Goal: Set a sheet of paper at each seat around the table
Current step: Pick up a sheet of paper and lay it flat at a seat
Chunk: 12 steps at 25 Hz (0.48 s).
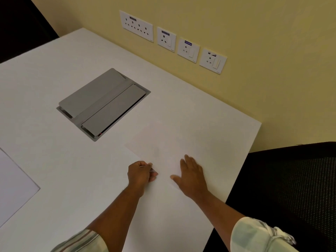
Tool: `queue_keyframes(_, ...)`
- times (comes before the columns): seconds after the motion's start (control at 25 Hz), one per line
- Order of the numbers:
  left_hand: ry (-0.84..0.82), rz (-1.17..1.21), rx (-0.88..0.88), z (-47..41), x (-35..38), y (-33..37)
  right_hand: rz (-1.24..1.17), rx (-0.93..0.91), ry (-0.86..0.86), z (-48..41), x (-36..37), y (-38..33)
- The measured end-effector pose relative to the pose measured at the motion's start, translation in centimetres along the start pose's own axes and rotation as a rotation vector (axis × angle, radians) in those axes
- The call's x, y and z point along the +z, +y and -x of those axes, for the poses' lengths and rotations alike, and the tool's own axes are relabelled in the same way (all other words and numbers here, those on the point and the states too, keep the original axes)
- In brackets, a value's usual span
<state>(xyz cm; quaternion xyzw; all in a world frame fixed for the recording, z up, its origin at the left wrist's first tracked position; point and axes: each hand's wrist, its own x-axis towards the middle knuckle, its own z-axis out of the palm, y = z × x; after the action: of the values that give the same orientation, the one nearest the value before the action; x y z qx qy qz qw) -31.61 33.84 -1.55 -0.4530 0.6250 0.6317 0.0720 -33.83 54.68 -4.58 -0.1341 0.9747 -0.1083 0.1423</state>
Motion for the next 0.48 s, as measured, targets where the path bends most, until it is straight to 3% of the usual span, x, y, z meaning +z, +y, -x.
queue_keyframes(0.12, 0.135, -0.286, 0.192, 0.4, 0.0, -0.3, 0.049, -0.011, -0.041, 0.5, 0.9, -0.1)
queue_keyframes(0.24, 0.174, -0.769, 0.486, 0.8, 0.0, -1.0, 0.055, -0.009, -0.028, 0.5, 1.1, -0.1)
queue_keyframes(0.36, 0.001, -1.219, 0.605, 0.4, 0.8, -2.1, 0.078, -0.004, -0.017, 0.2, 1.2, -0.3)
queue_keyframes(0.48, -0.076, -1.380, 0.589, -0.4, 1.1, -3.3, 0.074, 0.007, -0.016, 0.0, 1.4, -0.8)
